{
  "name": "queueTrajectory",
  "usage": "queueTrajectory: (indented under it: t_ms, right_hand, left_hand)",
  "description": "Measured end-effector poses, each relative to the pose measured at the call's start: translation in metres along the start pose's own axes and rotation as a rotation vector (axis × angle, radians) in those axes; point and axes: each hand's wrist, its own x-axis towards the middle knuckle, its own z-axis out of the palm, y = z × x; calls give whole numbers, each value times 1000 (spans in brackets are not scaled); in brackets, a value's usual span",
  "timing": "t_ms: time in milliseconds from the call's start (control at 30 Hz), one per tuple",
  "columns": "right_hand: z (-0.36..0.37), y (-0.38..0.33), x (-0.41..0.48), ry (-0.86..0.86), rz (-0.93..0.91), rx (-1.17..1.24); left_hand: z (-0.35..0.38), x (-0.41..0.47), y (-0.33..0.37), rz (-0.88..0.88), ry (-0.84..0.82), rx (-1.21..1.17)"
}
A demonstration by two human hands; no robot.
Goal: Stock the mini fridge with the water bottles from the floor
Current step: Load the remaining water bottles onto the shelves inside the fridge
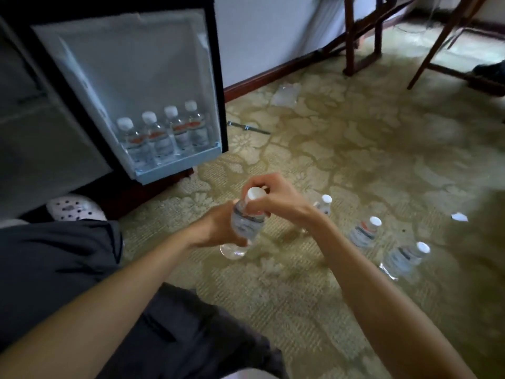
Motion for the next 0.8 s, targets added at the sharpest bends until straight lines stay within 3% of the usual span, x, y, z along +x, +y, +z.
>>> queueTrajectory:
  t_ms: [133, 267, 400, 533, 633, 800]
  right_hand:
    - [11, -51, 50, -128, -83, 54]
    - [32, -75, 97, -158, -132, 149]
    - [57, -79, 132, -219, -113, 301]
    - [94, -83, 161, -384, -64, -17]
    - [125, -104, 182, -530, -62, -63]
    - [182, -141, 229, -449, -129, -65]
  left_hand:
    - [-51, -11, -17, 8, 143, -72]
    - [-98, -23, -35, -81, 324, -82]
    - [-140, -37, -68, -217, 511, -269]
    - [-181, -49, -92, -309, 711, -520]
    - [-214, -57, -104, -357, 809, -593]
    - [-268, -60, -129, -404, 846, -668]
